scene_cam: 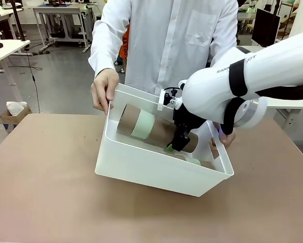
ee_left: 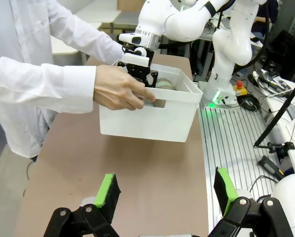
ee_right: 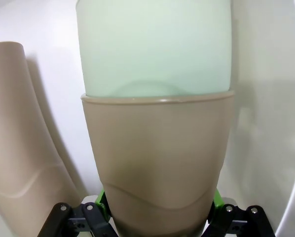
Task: Stack the cups and store them in the basket.
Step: Place the stack of Reusable plastic cups into the Pantry Basket.
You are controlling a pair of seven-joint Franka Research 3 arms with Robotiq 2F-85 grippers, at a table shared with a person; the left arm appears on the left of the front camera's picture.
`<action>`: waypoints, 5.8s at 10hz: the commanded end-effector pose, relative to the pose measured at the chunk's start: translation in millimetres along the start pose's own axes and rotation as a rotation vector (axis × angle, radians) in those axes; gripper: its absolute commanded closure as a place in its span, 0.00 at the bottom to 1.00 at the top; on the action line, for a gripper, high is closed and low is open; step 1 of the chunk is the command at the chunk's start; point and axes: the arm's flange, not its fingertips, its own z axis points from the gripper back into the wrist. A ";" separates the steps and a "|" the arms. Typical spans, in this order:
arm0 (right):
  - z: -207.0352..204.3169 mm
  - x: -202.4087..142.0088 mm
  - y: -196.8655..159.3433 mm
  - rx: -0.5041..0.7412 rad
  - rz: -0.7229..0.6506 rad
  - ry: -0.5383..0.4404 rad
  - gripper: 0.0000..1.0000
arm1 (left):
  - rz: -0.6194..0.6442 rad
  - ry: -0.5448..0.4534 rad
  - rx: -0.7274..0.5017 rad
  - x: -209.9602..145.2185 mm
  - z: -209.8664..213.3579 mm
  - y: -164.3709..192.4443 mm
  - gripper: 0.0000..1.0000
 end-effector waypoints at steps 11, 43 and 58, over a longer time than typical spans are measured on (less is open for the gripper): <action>109.6 3.0 -0.9 -0.076 -0.051 -0.099 0.00 | 0.004 -0.011 -0.002 4.1 0.0 -1.4 0.00; 328.5 -196.0 16.4 -0.086 -0.129 -0.529 0.00 | 0.004 -0.011 -0.002 4.1 0.0 -1.4 0.00; 328.5 -196.0 16.4 -0.086 -0.129 -0.529 0.00 | 0.004 -0.011 -0.002 4.1 0.0 -1.4 0.00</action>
